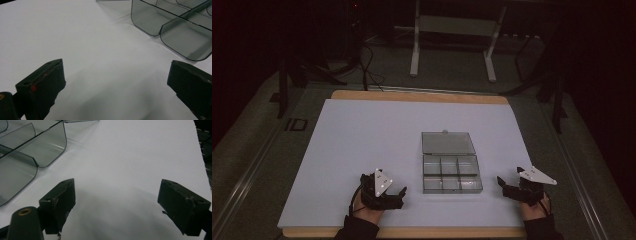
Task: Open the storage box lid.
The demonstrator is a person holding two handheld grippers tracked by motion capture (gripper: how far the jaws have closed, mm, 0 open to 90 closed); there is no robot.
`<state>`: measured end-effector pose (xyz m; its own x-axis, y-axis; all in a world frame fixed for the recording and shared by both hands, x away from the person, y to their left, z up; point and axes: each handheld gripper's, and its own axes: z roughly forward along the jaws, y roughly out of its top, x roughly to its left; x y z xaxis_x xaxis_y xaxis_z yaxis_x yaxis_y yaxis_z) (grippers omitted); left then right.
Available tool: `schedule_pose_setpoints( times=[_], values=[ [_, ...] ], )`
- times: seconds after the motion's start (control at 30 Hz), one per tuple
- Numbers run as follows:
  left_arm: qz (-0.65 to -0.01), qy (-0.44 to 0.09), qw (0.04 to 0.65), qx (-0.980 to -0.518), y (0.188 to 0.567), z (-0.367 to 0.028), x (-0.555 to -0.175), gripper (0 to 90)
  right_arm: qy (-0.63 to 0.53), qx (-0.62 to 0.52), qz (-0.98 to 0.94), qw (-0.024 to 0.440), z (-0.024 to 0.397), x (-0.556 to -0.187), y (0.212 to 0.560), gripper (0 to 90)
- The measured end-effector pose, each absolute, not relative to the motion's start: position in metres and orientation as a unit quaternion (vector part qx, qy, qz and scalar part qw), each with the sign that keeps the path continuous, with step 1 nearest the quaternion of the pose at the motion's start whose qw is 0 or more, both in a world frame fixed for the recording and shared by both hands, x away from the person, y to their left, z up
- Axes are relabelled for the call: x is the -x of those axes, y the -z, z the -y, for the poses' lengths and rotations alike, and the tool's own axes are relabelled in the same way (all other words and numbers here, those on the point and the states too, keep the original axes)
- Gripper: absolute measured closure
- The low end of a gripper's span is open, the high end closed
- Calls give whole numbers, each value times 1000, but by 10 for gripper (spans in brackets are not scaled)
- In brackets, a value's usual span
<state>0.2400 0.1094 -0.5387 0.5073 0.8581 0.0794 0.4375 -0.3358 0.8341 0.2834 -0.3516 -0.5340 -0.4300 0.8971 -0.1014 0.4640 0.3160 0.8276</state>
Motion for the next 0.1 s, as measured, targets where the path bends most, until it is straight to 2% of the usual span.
schedule_pose_setpoints(
  times=[0.1],
  values=[
    [-419, -265, 396, -773, 539, -110, -240, 25, -374, -449, -758, 288, 352, -283, 534, 146]
  ],
)
